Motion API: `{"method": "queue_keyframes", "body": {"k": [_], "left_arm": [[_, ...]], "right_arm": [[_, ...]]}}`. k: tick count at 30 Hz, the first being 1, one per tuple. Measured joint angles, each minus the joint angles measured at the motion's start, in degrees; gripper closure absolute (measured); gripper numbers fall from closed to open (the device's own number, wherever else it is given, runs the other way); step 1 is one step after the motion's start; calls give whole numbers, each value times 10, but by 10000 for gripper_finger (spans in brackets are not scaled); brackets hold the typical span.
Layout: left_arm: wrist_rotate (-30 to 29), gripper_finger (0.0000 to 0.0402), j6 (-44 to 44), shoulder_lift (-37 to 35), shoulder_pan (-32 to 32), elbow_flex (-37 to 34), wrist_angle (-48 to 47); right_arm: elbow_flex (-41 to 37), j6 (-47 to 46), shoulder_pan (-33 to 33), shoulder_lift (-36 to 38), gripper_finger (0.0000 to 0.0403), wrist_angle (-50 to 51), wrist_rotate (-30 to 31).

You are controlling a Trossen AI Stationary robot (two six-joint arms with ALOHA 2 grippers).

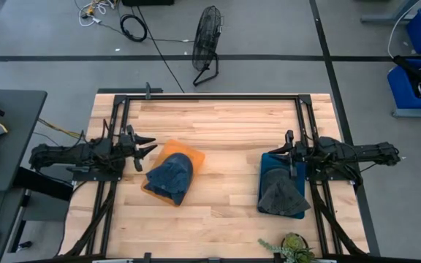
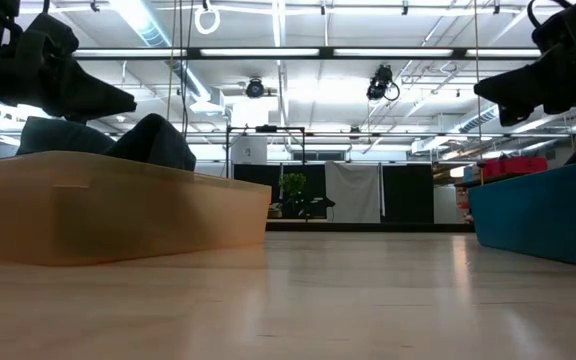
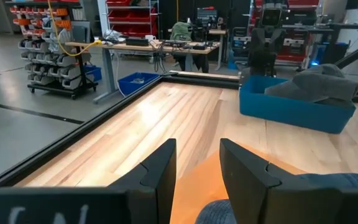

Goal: Pick & Place hat
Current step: Return to Home Position

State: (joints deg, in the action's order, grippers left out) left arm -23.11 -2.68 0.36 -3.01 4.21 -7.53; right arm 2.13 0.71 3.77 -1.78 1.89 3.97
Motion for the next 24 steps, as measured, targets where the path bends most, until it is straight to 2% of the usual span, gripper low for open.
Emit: {"method": "queue_keyframes", "body": {"k": [24], "left_arm": [[-1, 275, 4, 0, 0, -1, 6]], "right_arm": [[0, -17, 0, 0, 358, 0, 0]]}}
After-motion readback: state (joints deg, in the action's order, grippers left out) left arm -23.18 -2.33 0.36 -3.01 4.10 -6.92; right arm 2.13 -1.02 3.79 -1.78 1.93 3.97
